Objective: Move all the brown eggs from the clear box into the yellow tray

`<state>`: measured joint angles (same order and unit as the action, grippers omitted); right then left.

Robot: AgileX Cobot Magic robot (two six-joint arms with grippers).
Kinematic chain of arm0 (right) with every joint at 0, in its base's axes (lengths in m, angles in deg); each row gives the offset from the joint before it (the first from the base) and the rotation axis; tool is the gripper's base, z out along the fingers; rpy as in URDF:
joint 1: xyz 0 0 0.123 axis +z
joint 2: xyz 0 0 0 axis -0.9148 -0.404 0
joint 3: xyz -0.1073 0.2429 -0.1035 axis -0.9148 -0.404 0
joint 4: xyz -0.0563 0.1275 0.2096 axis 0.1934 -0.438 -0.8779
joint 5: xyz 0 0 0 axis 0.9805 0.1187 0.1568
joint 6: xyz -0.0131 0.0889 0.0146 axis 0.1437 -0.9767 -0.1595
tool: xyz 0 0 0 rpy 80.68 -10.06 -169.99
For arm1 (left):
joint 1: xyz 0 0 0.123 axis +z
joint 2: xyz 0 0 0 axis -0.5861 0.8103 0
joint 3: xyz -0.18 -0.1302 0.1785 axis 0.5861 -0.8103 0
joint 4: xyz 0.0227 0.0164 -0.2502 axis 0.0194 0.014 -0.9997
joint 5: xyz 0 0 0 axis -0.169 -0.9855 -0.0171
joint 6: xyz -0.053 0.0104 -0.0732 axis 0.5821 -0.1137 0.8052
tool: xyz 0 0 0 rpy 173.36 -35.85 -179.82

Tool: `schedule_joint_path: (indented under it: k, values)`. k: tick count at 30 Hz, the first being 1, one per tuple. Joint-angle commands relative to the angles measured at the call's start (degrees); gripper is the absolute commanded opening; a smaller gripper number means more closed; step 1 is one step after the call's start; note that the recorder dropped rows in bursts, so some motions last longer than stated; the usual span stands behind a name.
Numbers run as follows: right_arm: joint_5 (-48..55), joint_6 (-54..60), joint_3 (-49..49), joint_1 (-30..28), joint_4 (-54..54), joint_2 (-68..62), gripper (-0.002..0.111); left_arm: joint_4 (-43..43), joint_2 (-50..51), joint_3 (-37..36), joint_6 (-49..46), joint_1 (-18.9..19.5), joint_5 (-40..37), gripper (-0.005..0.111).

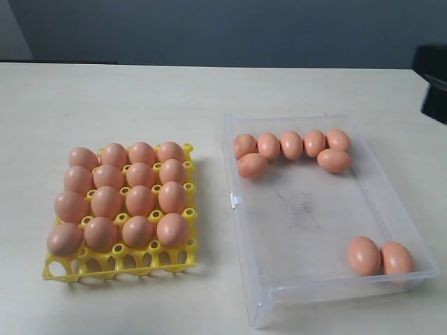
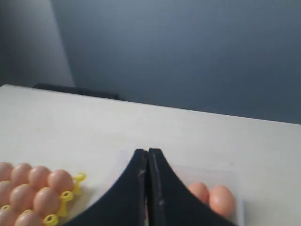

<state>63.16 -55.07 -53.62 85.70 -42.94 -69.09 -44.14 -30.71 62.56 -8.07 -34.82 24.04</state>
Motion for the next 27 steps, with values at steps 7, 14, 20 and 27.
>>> schedule_joint_path:
  k: [7,14,20,27]
  values:
    - [-1.89,1.06,-19.84,-21.74,3.08,24.19,-0.001,0.07,-0.28,0.07,0.08,-0.60,0.00,0.000]
    - [1.04,3.02,-27.43,-24.55,2.53,34.61,-0.001,0.07,-0.28,0.07,0.08,-0.60,0.00,0.000]
    - [9.92,2.91,-30.91,-24.71,-1.16,40.02,-0.001,0.07,-0.28,0.07,0.08,-0.60,0.00,0.000]
    - [11.52,2.79,-30.91,-24.71,-1.79,40.02,-0.001,0.07,-0.28,0.07,0.08,-0.60,0.00,0.000]
